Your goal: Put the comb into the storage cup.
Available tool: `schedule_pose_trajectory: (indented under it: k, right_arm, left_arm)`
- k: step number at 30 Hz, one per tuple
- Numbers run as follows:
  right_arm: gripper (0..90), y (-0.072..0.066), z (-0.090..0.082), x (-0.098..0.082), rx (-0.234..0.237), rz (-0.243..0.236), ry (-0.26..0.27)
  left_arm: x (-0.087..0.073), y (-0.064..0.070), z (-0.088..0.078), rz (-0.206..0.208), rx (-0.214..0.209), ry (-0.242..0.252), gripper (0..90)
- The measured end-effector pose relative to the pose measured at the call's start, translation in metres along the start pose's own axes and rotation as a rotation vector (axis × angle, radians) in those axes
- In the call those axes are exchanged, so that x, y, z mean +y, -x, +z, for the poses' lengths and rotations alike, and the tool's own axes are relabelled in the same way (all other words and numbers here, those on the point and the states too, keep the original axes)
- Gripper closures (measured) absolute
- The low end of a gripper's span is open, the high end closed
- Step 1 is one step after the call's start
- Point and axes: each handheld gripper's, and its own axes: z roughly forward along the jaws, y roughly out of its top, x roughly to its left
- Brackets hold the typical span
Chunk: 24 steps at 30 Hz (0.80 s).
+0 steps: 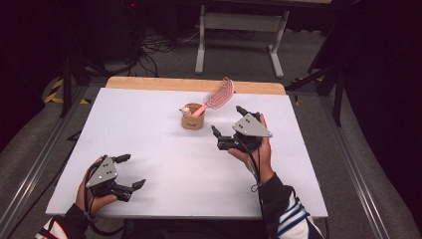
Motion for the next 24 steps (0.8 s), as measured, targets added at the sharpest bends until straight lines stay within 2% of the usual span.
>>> schedule_pose_trajectory:
  k: [6,20,24]
  right_arm:
    - [5.8,-0.003,-0.009,-0.004,-0.001,-0.028,-0.003]
    - [5.5,-0.008,-0.025,-0.012,0.036,-0.070,0.019]
    - [4.9,-0.010,-0.030,-0.014,0.024,-0.081,0.024]
  left_arm:
    - [0.001,0.001,0.000,0.004,-0.001,-0.002,5.6]
    - [0.000,0.001,0.000,0.001,0.001,0.003,5.5]
    - [0.001,0.001,-0.001,0.004,0.002,0.002,5.5]
